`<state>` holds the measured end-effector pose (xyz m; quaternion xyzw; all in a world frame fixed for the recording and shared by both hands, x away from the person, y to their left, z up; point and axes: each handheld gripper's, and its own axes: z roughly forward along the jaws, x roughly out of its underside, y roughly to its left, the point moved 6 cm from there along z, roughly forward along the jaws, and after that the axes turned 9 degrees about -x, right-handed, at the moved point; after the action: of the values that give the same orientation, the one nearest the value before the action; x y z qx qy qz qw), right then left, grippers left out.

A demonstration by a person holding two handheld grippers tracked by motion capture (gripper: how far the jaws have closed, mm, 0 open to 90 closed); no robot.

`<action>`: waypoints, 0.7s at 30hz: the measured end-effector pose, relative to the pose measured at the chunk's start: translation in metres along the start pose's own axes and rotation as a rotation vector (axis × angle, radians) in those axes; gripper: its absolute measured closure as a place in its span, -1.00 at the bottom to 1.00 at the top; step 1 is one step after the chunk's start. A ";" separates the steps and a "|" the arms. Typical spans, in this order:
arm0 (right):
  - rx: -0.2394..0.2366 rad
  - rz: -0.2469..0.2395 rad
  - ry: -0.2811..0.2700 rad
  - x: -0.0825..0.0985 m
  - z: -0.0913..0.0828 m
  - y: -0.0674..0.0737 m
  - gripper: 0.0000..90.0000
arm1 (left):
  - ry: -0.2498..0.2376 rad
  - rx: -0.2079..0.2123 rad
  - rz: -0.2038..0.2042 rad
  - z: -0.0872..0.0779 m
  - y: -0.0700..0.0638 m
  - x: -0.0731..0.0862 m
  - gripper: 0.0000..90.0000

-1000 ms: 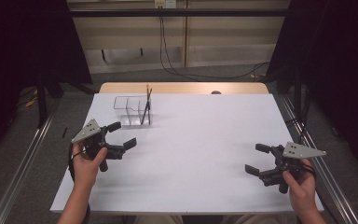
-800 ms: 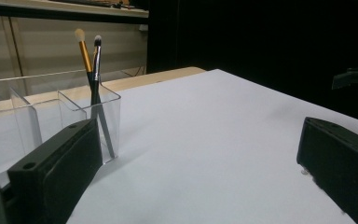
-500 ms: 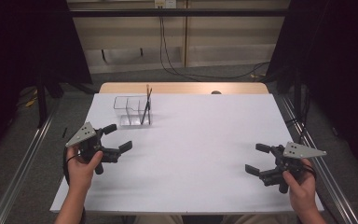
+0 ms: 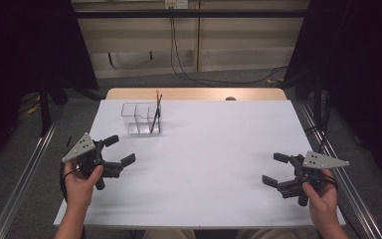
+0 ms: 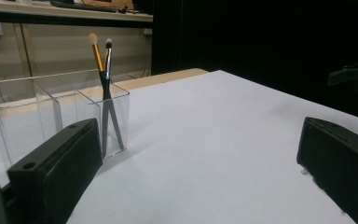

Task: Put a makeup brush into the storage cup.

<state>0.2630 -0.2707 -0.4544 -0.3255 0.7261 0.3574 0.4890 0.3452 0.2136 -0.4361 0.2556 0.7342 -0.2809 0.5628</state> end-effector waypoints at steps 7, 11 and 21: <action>0.001 0.002 -0.003 -0.001 0.000 0.000 -0.90 | 0.003 -0.008 -0.003 -0.006 0.001 0.003 -1.00; -0.002 0.004 -0.003 0.000 -0.001 0.001 -0.90 | 0.004 -0.009 0.000 -0.008 0.000 0.005 -1.00; 0.000 0.003 -0.002 0.000 -0.001 0.000 -0.90 | 0.019 -0.012 -0.004 -0.014 0.001 0.010 -1.00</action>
<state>0.2626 -0.2710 -0.4539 -0.3242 0.7260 0.3584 0.4892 0.3337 0.2248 -0.4425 0.2533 0.7416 -0.2752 0.5569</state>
